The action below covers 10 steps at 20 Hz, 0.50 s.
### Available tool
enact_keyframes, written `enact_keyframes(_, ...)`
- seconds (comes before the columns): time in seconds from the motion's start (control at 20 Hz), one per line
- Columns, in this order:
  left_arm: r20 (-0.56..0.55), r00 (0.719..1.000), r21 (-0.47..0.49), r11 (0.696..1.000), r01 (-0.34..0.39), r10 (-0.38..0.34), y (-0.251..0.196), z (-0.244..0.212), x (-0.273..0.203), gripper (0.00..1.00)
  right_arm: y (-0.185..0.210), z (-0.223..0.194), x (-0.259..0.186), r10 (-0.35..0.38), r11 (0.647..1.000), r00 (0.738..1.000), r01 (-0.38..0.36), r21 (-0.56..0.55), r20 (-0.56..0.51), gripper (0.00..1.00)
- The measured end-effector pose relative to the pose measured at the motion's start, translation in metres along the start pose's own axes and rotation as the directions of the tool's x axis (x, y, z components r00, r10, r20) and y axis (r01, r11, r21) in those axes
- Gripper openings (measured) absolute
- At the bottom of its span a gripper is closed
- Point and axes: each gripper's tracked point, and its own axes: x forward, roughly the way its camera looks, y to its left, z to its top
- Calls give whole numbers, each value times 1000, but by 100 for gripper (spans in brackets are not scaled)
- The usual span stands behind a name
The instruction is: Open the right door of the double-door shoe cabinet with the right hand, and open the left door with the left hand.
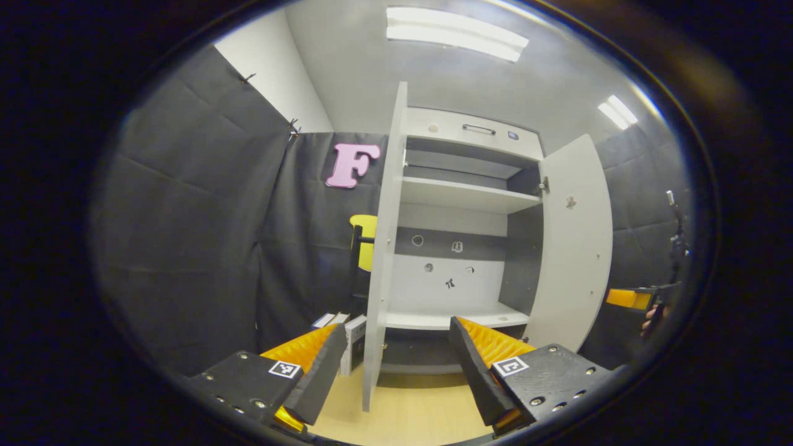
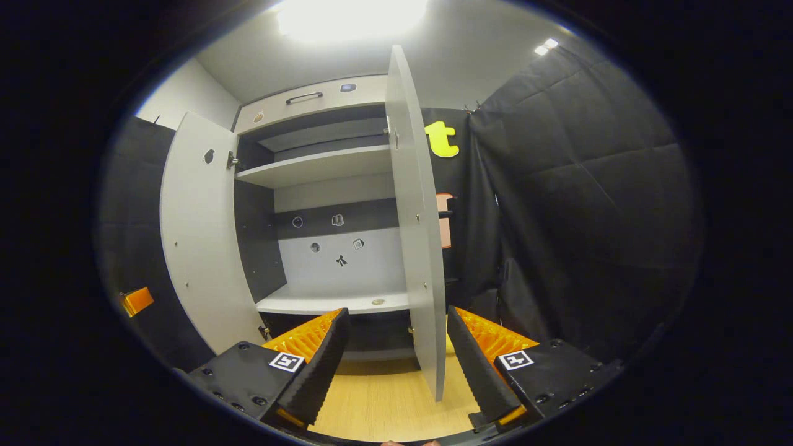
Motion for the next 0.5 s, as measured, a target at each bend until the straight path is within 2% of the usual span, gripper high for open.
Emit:
enact_keyframes(0.2,-33,997,44,997,66,-64,-5,-13,2,96,6,0,-1,-17,1000,1000,17,14,10,98)
enact_keyframes(0.5,-31,991,38,991,129,-128,-23,-23,16,96,19,2,-5,-13,999,1000,12,40,15,98)
